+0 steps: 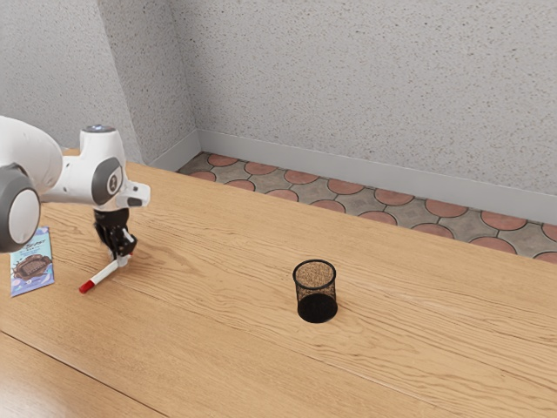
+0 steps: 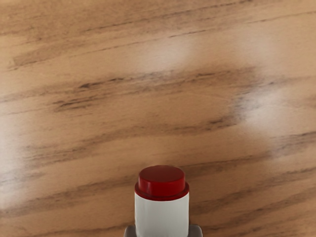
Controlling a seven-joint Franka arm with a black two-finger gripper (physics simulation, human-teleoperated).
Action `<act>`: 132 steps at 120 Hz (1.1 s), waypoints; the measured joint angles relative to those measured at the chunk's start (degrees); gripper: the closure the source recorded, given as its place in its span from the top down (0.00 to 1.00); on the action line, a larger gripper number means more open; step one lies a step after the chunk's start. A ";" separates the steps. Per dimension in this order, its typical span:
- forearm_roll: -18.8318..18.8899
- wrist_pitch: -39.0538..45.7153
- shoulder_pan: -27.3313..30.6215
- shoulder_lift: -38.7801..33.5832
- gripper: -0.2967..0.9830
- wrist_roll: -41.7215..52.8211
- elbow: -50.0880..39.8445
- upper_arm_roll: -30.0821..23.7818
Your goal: Put the marker into the pen holder.
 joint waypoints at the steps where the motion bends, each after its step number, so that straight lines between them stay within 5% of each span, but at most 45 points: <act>1: -0.02 0.00 -0.07 -0.20 0.20 0.02 0.00 0.00; 20: -0.14 -0.10 -3.71 -6.51 0.17 0.18 -1.19 -0.53; 49: -1.64 -0.19 -15.52 -19.16 0.15 -0.56 -0.55 -11.81; 78: -3.32 -0.16 -25.97 -16.46 0.17 -1.86 6.78 -12.77; 132: -6.29 -0.28 -30.09 -9.34 0.18 -3.59 10.12 -12.83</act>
